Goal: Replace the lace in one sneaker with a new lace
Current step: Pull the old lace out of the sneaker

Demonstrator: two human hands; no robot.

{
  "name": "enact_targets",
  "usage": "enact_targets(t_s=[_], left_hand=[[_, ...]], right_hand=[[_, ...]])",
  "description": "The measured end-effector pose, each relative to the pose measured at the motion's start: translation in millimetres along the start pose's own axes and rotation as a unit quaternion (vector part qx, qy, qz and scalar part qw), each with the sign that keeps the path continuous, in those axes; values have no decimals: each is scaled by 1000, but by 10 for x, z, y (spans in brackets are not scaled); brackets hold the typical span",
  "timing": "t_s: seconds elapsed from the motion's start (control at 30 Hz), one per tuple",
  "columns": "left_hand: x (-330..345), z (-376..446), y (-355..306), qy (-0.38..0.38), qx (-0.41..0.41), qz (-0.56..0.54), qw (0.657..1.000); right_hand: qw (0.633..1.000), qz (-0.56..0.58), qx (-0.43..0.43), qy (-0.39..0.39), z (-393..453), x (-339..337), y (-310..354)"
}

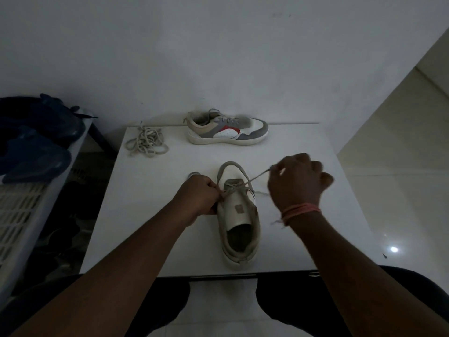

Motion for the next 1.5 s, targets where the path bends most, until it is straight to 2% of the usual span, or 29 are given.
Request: enact_targets(t_s=[0.03,0.1,0.17,0.23,0.33,0.4,0.5,0.57,0.63,0.73,0.8,0.83,0.9,0.97,1.03,1.13,1.23,1.37,1.5], left_hand=[[3,2,-6,-1,-1,2,1000],[10,9,-14,-4,4,10,1000],[12,12,-20,-8,13,20,1000],[2,14,-13,-16,15,29,999],[-13,37,14,-14,12,25,1000],[-5,38,21,-7,10,16,1000],[-9,43,0,-22,26,43,998],[6,63,6,-25,28,58,998],[15,72,6,-33,35,80,996],[2,62,-25,-43,50,100,993],[-8,65,-19,-39,45,96,994],[-7,70,-6,-37,41,94,994],[5,100,-1,-51,59,117,990],[21,107,-47,-97,120,178,972],[69,82,-93,-130,187,207,951],[181,81,-59,-159,259,219,927],[220,70,-33,-209,285,276,894],[142,1,-93,-255,285,369,847],[269,-133,-109,-246,373,409,796]], right_hand=[[1000,3,26,9,23,6,-87],[998,28,11,54,-34,89,-45],[987,86,-79,110,-209,201,250],[969,78,-184,143,-389,288,565],[960,41,-236,146,-455,319,690],[968,46,-211,127,-370,245,589],[996,37,-71,45,-93,21,213],[997,20,0,69,30,-24,-15],[994,19,22,104,59,10,-141],[997,6,66,45,112,-82,-316],[994,13,98,35,148,-111,-404],[994,26,94,55,143,-82,-370],[992,60,24,110,34,24,-104],[979,100,-84,154,-173,164,280],[961,143,-136,193,-307,280,484],[947,218,-98,214,-340,355,483],[953,214,-87,193,-311,370,399],[934,296,39,195,-192,382,170],[942,272,23,198,-219,396,197]])
Point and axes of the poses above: each hand's wrist, its own z-axis towards the middle knuckle, its own x-axis out of the palm, y = z × x, the point moved 5 cm from there along z, towards the middle knuckle, and after that the axes turned 11 degrees about -x, right-handed, at the moved point
